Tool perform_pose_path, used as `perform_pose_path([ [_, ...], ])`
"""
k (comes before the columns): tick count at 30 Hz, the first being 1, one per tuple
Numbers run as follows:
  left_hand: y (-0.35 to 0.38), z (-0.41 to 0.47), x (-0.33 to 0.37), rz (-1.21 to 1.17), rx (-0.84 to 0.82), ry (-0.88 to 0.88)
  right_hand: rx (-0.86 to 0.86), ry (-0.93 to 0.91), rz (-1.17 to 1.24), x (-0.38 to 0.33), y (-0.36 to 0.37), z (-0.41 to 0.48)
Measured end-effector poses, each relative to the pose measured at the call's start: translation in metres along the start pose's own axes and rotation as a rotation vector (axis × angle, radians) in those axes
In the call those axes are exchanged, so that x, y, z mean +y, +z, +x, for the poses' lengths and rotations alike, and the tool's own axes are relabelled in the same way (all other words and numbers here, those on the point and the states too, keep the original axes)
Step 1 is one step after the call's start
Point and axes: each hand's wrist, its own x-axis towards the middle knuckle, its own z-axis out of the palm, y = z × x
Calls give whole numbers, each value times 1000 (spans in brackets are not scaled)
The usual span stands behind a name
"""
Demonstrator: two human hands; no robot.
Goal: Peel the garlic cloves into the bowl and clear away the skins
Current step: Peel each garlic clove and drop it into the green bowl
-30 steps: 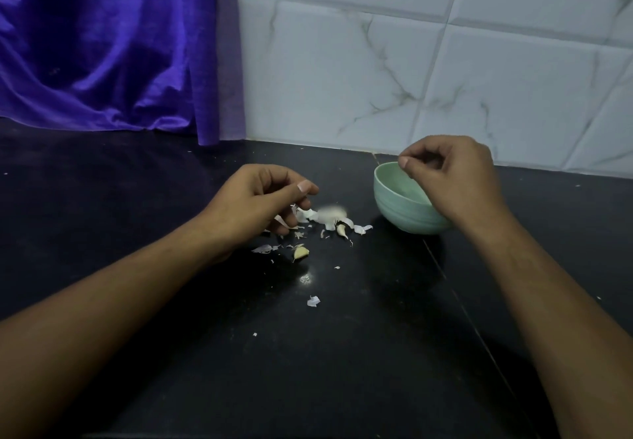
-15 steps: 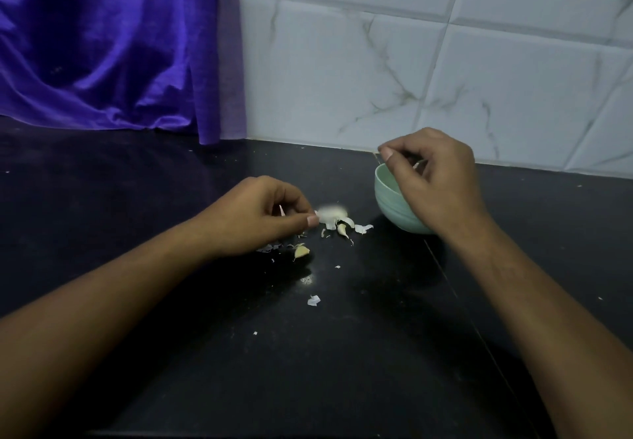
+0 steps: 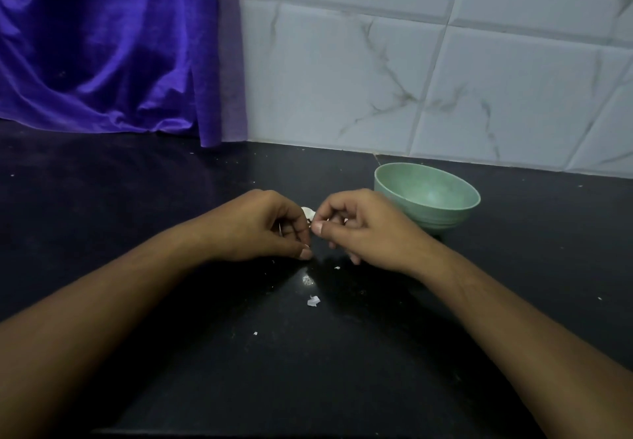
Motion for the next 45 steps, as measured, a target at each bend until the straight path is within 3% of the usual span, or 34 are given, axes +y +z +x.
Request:
perform_pose_path([
  [2, 2, 0, -2, -15, 25, 9, -26, 57, 117, 2, 7, 0],
  [10, 7, 4, -5, -244, 68, -35, 147, 148, 437, 7, 16, 3],
  [17, 6, 11, -5, -315, -7, -141, 170, 163, 435, 6, 17, 3],
  [28, -4, 31, 17, -192, -147, -359, 203, 174, 403, 0, 19, 1],
  [34, -2, 20, 7, -398, -69, -302, 152, 161, 457, 1, 17, -1],
  [45, 6, 26, 12, -561, 100, -260, 76, 83, 488, 12, 4, -1],
])
